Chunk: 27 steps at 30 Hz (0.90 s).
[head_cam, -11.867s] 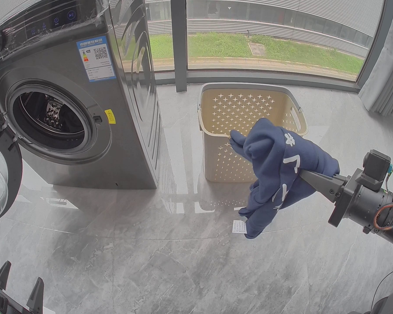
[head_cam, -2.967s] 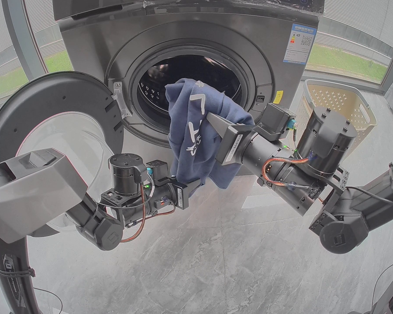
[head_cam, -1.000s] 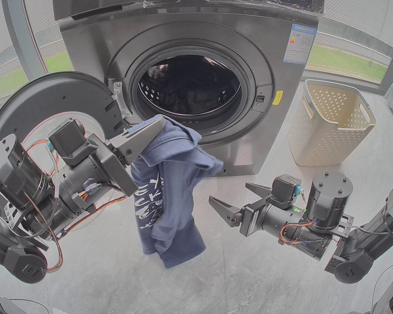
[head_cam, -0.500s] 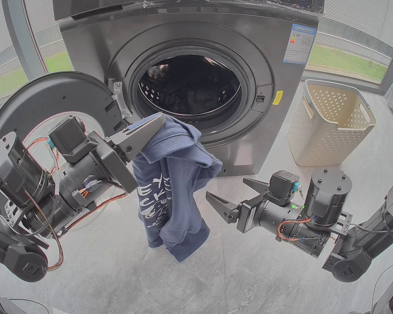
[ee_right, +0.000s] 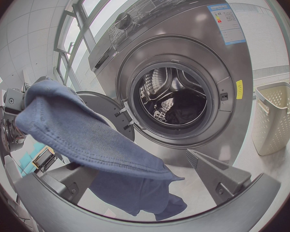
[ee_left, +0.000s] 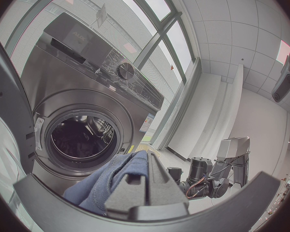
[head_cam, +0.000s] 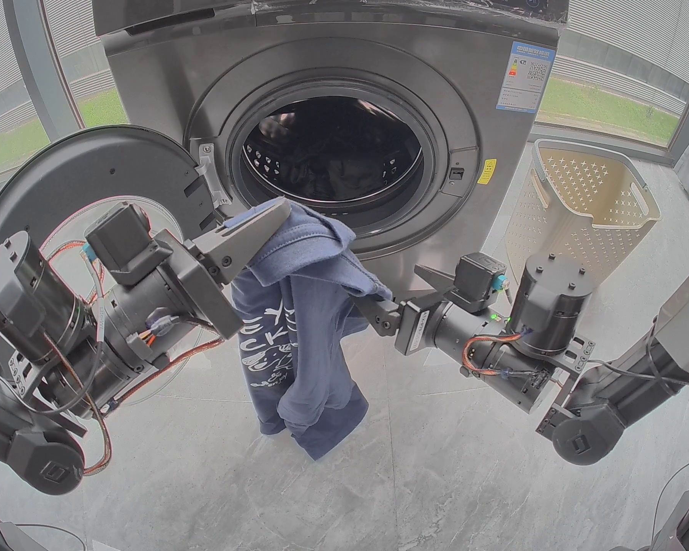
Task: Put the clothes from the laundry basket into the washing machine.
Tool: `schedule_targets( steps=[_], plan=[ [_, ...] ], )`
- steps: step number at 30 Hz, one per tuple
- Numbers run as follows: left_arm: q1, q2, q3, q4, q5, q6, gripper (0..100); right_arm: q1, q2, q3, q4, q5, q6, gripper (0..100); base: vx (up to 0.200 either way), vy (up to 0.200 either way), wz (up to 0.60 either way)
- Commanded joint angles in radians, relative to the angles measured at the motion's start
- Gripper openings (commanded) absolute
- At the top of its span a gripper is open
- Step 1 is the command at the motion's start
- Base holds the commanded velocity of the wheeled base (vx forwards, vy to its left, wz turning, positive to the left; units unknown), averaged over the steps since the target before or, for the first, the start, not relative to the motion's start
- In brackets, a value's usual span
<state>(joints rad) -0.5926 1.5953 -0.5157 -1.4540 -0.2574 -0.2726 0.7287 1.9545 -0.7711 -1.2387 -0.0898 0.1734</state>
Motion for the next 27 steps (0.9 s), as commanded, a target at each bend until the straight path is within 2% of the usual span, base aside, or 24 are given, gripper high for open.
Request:
schedule_targets(
  steps=[1,5,14,15,21,27],
  plan=[
    [-0.001,0.000,-0.001,-0.002,0.000,0.000,0,0.011,0.046,-0.033,-0.004,0.001,-0.002,100,0.000,0.000,0.00],
    [-0.001,0.003,0.000,-0.002,0.000,0.000,0,0.046,0.055,-0.062,-0.004,0.002,-0.002,100,0.000,0.000,0.00],
    [0.000,0.008,0.000,-0.003,0.000,0.000,0,0.067,0.075,-0.083,-0.039,0.010,-0.003,100,0.000,0.000,0.00],
    [0.000,0.008,-0.001,-0.002,0.000,0.000,0,0.069,0.077,-0.080,-0.045,0.010,-0.003,0,0.000,0.000,0.00],
    [0.020,0.017,-0.003,-0.003,0.000,0.000,0,0.080,0.064,-0.059,-0.061,0.010,-0.003,0,0.000,0.000,0.00],
    [0.046,0.034,-0.018,-0.016,0.001,-0.011,0,0.083,-0.012,0.012,-0.062,0.010,-0.012,0,0.000,0.000,0.00]
  ],
)
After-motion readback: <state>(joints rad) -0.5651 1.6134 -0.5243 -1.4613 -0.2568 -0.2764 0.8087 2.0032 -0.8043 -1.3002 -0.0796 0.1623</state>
